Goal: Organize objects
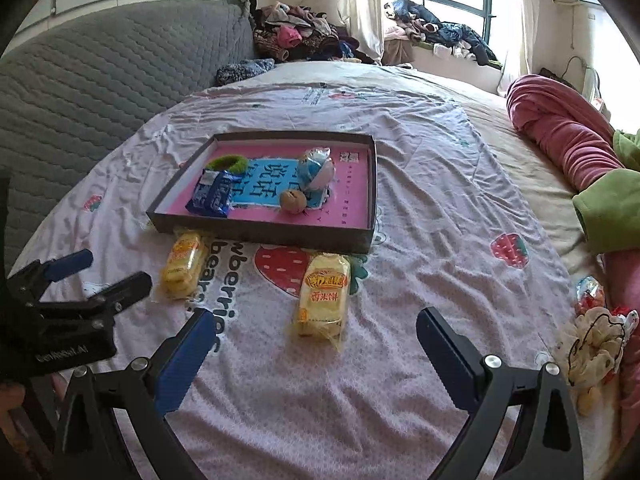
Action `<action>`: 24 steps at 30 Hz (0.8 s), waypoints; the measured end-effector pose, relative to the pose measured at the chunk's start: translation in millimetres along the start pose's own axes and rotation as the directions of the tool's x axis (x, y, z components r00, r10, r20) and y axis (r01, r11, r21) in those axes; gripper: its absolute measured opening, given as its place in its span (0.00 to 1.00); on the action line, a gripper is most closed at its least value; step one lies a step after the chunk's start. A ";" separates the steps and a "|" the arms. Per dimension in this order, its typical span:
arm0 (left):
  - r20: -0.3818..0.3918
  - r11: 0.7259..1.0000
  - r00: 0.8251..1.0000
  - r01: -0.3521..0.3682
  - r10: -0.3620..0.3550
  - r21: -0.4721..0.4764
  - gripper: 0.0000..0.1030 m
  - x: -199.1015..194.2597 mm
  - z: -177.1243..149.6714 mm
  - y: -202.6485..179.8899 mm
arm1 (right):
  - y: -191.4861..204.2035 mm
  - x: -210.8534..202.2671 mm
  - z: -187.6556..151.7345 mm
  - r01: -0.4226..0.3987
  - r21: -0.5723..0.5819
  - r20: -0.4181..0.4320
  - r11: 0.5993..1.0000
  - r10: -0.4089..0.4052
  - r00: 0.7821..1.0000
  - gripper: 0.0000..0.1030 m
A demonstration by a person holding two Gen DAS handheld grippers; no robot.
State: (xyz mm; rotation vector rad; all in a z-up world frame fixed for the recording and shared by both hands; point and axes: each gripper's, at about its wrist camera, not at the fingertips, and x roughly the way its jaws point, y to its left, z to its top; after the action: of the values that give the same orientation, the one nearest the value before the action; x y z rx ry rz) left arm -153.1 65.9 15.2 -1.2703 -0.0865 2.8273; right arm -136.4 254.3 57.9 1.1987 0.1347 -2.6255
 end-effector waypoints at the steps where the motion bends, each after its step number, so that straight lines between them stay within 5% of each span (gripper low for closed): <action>1: -0.001 1.000 1.000 0.000 0.000 -0.004 0.99 1.7 0.2 0.9 | 0.0 2.7 -0.6 0.001 0.000 -0.001 1.000 -0.001 1.000 0.98; 24: -0.053 0.999 0.998 -0.028 0.030 0.027 0.99 54.8 6.9 -11.3 | 1.0 55.1 -2.9 0.061 -0.023 -0.050 0.998 -0.062 0.997 0.98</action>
State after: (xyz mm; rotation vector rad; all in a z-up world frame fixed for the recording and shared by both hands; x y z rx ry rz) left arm -194.5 80.2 -20.2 -1.3510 -0.0287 2.8065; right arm -168.7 243.6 14.5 1.2748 0.2121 -2.6395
